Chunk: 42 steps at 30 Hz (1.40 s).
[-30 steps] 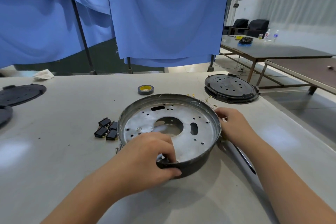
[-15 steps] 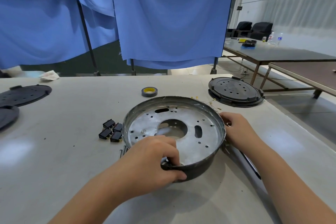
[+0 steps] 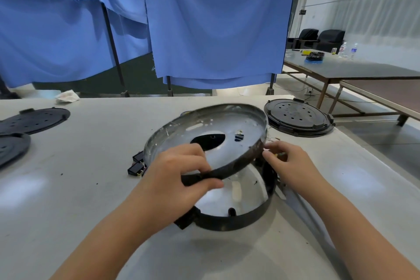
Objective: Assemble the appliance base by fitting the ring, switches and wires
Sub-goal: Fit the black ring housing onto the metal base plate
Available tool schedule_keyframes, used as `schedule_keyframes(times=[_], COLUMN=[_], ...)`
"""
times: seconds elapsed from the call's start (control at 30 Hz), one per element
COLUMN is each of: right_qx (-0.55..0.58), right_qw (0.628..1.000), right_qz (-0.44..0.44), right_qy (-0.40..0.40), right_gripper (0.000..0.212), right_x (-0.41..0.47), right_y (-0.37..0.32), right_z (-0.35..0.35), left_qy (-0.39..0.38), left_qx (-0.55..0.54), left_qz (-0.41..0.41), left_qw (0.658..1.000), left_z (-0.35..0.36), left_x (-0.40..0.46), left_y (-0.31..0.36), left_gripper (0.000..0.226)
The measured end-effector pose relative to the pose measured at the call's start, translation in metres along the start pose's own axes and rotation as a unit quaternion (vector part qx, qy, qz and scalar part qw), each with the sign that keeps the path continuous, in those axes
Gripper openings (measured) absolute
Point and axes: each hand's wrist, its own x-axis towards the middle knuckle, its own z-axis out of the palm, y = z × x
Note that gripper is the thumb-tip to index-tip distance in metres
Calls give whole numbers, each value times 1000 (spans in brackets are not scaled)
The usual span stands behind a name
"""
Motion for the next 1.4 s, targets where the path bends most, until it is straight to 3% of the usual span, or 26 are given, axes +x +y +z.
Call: schedule_keyframes(times=[0.17,0.37,0.57,0.73,1.07,1.4], right_qx=[-76,-62,-21,-3,-104,-112], right_qw=[997,993,996,998,992,991], right_qz=[15,26,29,53,60,60], right_qy=[-32,-99,-78,-41,-35,-39], right_gripper=[34,34,41,21,34,30], right_x=[0,-1,-1,-1,4,4], right_y=[-1,-2,0,-4,-10,-8], right_z=[1,-3,-3,0,-26,-43], left_qy=[60,95,115,77,102,46], left_qx=[77,89,128,199,223,253], left_qz=[3,-81,-128,-132,-152,-188], left_qw=[995,988,977,968,958,948], left_z=[-6,-10,-7,-2,-4,6], left_x=[6,4,-1,-2,-2,-8], left_y=[-19,-56,-74,-83,-90,-103], left_gripper=[21,14,11,12,2,8])
